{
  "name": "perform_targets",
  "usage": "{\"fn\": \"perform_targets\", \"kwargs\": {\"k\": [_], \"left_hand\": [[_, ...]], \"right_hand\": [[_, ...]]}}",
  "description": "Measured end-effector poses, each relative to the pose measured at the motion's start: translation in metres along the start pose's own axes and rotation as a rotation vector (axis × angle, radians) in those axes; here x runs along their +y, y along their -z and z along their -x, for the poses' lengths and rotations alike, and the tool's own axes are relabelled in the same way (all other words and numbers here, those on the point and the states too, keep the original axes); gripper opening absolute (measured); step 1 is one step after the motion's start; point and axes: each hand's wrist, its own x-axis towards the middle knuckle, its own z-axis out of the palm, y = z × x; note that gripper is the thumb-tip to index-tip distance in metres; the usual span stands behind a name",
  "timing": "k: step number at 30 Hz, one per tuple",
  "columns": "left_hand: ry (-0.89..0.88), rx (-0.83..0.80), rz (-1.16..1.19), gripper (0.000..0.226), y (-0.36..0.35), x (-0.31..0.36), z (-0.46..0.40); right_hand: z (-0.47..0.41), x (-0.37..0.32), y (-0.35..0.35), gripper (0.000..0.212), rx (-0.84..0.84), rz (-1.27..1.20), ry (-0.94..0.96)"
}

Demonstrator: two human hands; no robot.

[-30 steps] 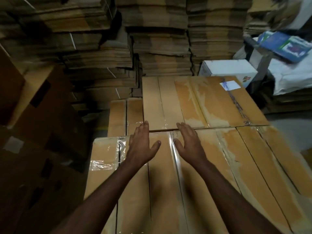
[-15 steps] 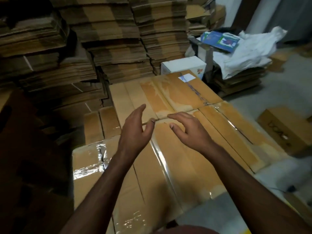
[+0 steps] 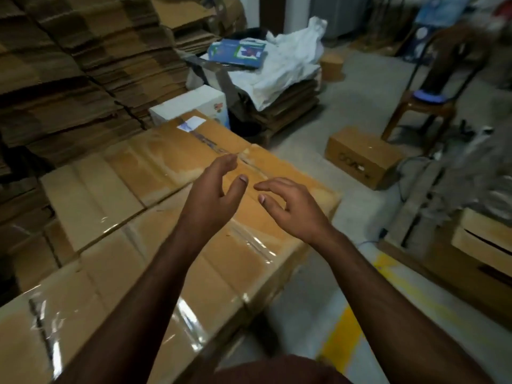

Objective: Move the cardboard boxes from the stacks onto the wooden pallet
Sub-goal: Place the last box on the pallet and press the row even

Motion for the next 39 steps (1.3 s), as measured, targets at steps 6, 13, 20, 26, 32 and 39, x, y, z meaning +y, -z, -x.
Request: {"fn": "perform_targets", "kwargs": {"k": [6,13,20,26,32,39], "left_hand": [[-0.041,-0.183,0.012,0.047,-0.151,0.081,-0.032],[-0.063,-0.285,0.010,0.049,-0.264,0.144,-0.071],[-0.039,-0.378,0.013,0.049,-0.353,0.157,-0.122],[-0.016,-0.412,0.076,0.047,-0.458,0.155,-0.210],[0.051,-0.466,0.081,0.045,-0.574,0.156,-0.336],[0.064,-0.501,0.133,0.041,-0.646,0.182,-0.439]], "right_hand": [[0.042,0.103,0.136,0.028,0.199,0.000,-0.117],[0.079,0.198,0.246,0.026,0.369,0.022,-0.232],[0.071,0.282,0.282,0.026,0.387,0.006,-0.306],[0.034,0.390,0.329,0.026,0.356,0.050,-0.330],[-0.029,0.529,0.383,0.028,0.313,0.079,-0.485],[-0.108,0.617,0.453,0.022,0.306,0.072,-0.552]]}}
